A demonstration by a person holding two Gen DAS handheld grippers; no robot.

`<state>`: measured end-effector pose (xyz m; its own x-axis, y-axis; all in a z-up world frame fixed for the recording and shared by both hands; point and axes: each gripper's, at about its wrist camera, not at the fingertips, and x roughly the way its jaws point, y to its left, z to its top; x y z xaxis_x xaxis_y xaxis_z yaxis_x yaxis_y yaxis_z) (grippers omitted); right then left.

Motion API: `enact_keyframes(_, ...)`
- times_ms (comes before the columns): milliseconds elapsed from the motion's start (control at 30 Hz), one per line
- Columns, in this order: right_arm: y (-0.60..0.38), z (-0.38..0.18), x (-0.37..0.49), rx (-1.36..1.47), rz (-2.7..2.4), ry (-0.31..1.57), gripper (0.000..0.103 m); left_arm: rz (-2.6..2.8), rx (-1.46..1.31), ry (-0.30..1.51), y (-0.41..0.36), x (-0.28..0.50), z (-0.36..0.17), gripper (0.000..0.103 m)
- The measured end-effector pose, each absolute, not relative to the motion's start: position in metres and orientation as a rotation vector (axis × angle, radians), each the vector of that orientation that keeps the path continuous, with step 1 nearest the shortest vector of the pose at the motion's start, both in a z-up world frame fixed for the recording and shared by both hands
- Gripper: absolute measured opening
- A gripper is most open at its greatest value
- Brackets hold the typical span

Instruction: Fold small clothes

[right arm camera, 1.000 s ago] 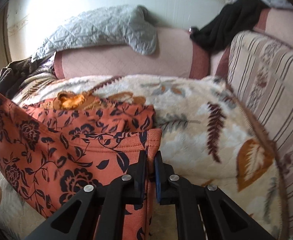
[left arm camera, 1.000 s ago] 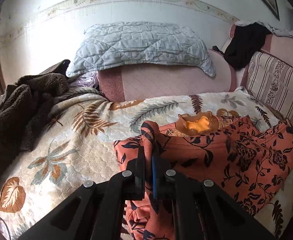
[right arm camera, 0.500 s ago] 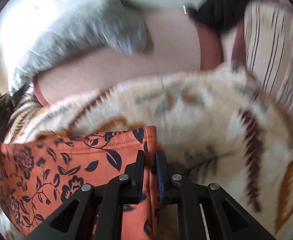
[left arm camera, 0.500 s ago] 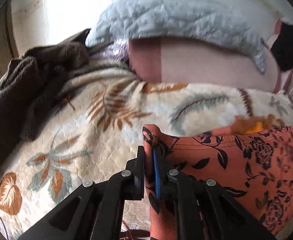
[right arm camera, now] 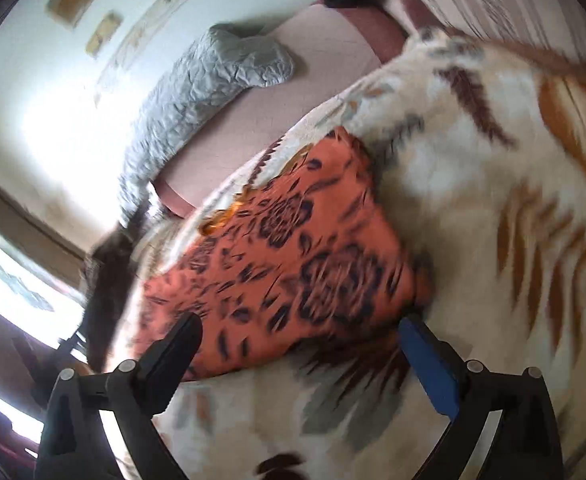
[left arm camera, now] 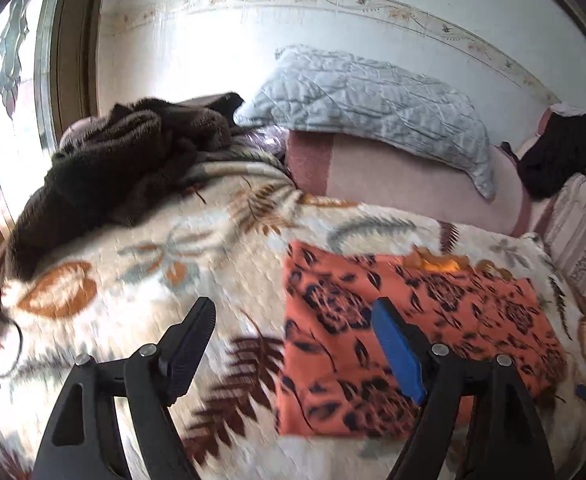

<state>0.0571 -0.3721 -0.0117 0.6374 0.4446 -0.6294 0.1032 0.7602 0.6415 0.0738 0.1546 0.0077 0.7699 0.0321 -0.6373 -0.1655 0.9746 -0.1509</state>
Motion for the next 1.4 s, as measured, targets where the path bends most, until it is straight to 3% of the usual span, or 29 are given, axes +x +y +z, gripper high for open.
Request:
enact_keyframes(200,-0.377,-0.065,0.062,0.988,0.187,0.926,0.1,0.113,-0.482,0.904,0.143,0.054,-0.071,0.081)
enact_keyframes(400,-0.389,-0.072,0.098,1.041,0.079,0.878,0.1,0.241,-0.585,0.896,0.158,0.072,-0.095,0.079)
enact_keyframes(433,-0.39,-0.073,0.101,1.04,0.06,0.873,0.099,0.228,-0.575,0.903,0.157,0.079,-0.094,0.05)
enact_keyframes(467,-0.391,-0.073,0.104,1.04,0.041,0.864,0.088,0.218,-0.585,0.93,0.158,0.086,-0.096,0.03)
enact_keyframes(500,-0.392,-0.074,0.109,1.035,0.015,0.869,0.078,0.23,-0.614,0.956,0.161,0.092,-0.098,0.019)
enact_keyframes(533,-0.393,-0.078,0.114,1.033,0.002,0.901,0.028,0.237,-0.645,0.958,0.167,0.098,-0.097,0.011)
enact_keyframes(567,-0.394,-0.084,0.121,1.029,-0.007,0.943,0.012,0.242,-0.64,0.969,0.168,0.102,-0.094,0.011)
enact_keyframes(633,-0.39,-0.079,0.13,0.971,-0.021,0.961,0.011,0.245,-0.6,0.958,0.166,0.108,-0.076,0.008)
enact_keyframes(800,-0.376,-0.005,0.115,0.822,0.062,0.87,0.008,0.22,-0.497,0.835,0.16,0.089,-0.005,0.006)
enact_keyframes(967,-0.376,0.038,0.07,0.814,0.087,0.825,0.008,0.158,-0.504,0.818,0.159,0.039,0.022,0.006)
enact_keyframes(1067,-0.386,0.023,0.014,0.805,0.059,0.874,0.013,0.168,-0.46,0.87,0.159,0.0,-0.003,0.008)
enact_keyframes(1200,-0.408,-0.047,-0.027,0.777,-0.047,1.06,0.023,0.251,-0.397,1.061,0.174,-0.01,-0.083,0.01)
enact_keyframes(1267,-0.428,-0.06,-0.049,0.878,-0.071,1.046,0.027,0.229,-0.481,1.051,0.191,-0.016,-0.087,0.01)
enact_keyframes(1400,-0.438,-0.012,-0.062,0.78,-0.137,0.897,0.03,0.299,-0.424,0.978,0.2,-0.019,-0.052,0.041)
